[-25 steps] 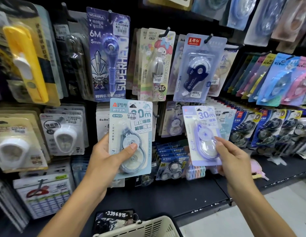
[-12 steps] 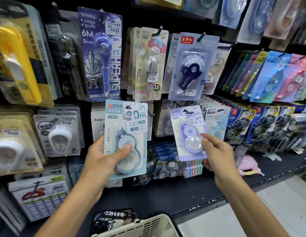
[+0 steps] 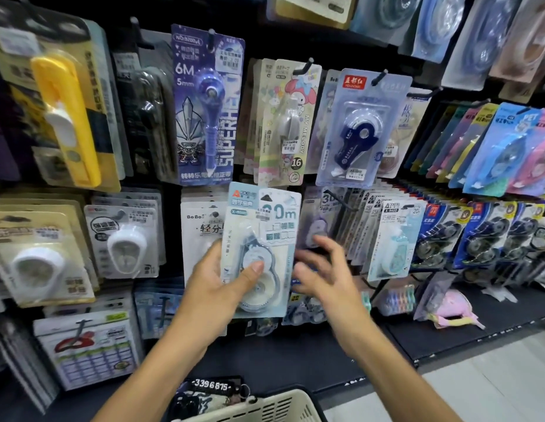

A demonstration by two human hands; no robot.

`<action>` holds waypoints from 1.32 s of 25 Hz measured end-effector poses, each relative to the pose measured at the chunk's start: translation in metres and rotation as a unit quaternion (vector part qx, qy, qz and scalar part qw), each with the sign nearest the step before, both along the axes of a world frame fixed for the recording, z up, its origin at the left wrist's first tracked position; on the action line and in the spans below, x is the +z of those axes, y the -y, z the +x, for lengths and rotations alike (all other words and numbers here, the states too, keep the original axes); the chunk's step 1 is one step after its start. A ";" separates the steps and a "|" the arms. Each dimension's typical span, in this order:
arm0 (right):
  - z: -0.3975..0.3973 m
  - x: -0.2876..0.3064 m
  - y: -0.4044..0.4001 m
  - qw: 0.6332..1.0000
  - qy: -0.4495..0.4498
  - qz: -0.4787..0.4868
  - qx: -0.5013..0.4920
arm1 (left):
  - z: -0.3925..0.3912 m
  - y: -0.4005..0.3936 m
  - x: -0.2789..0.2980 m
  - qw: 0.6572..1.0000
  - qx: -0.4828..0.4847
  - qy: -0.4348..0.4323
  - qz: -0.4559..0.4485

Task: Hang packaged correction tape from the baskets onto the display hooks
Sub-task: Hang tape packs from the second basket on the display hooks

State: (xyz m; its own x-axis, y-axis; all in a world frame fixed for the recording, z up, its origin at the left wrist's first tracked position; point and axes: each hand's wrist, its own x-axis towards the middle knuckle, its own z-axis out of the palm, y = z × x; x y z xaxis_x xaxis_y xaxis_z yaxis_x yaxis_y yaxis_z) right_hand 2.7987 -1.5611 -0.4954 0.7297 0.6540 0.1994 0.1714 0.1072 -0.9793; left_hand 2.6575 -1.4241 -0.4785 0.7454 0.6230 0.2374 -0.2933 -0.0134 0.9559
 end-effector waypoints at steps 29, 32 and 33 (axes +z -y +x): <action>0.092 0.007 -0.026 0.963 0.047 -0.199 -0.175 | -0.026 -0.040 -0.057 0.723 0.180 -0.230 0.626; 0.042 -0.067 -0.018 0.952 0.108 -0.132 -0.253 | -0.045 -0.040 -0.091 0.743 0.202 -0.221 0.598; 0.018 -0.105 -0.012 0.955 0.112 -0.129 -0.242 | -0.051 -0.038 -0.107 0.759 0.173 -0.247 0.578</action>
